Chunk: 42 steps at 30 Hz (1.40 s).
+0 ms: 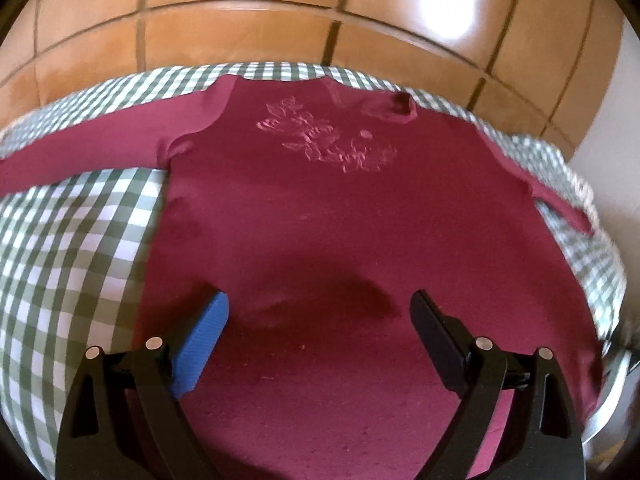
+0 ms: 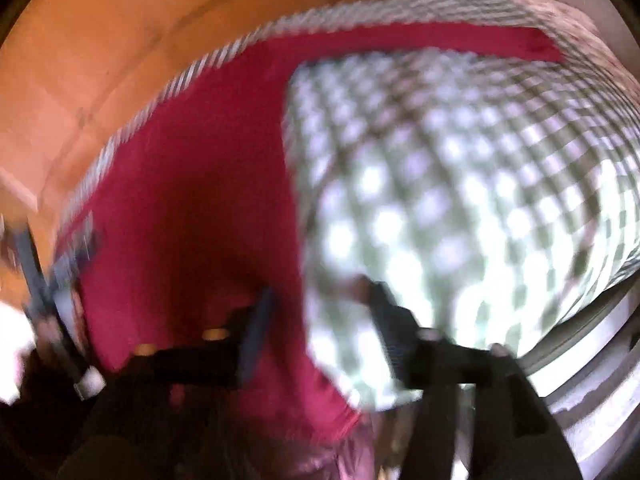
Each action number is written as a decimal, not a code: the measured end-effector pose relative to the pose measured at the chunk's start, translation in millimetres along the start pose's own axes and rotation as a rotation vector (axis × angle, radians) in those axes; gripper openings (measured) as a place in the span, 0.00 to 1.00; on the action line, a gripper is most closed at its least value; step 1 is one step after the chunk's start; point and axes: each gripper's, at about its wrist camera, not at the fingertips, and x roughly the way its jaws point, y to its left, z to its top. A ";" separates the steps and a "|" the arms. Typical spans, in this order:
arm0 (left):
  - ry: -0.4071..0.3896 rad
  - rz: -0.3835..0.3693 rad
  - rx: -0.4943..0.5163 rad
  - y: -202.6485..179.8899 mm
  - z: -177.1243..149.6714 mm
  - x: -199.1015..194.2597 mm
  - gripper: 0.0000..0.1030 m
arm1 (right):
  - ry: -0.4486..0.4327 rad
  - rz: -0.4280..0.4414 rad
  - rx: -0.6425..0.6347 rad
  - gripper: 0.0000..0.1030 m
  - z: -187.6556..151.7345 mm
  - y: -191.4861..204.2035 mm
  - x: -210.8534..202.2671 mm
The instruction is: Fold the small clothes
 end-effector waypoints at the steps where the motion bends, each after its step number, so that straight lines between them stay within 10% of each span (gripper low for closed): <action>1: 0.002 0.008 0.019 -2.8 -2.5 2.6 0.92 | -0.024 0.004 0.042 0.61 11.3 -9.3 0.1; 11: 0.014 0.004 0.037 -2.4 -2.7 10.8 0.96 | -0.218 -0.084 0.601 0.56 157.4 -158.0 39.8; 17: 0.028 0.012 0.047 -2.9 -1.0 15.1 0.96 | -0.213 -0.158 0.607 0.56 213.5 -181.6 68.5; 18: 0.029 0.015 0.049 -3.2 -1.1 15.0 0.96 | -0.195 -0.200 0.569 0.42 222.4 -179.0 73.2; 20: 0.031 0.016 0.048 -3.5 -0.6 15.4 0.96 | -0.160 -0.265 0.490 0.05 237.4 -168.4 79.5; 27: 0.028 0.010 0.045 -2.0 0.0 15.8 0.96 | -0.270 -0.045 0.241 0.06 253.4 -56.4 52.0; 35: 0.028 -0.002 0.037 -1.8 -1.2 12.3 0.96 | -0.178 0.247 -0.073 0.05 225.9 142.6 81.8; 37: 0.033 -0.005 0.037 -2.8 -0.5 10.9 0.96 | -0.130 0.327 -0.142 0.11 209.4 186.6 92.9; 39: 0.044 -0.012 0.032 -2.0 1.7 8.3 0.96 | -0.139 0.358 -0.183 0.71 195.2 207.8 91.7; 42: 0.060 -0.036 -0.013 2.9 9.0 0.8 0.92 | -0.188 0.370 -0.218 0.81 169.8 213.6 78.4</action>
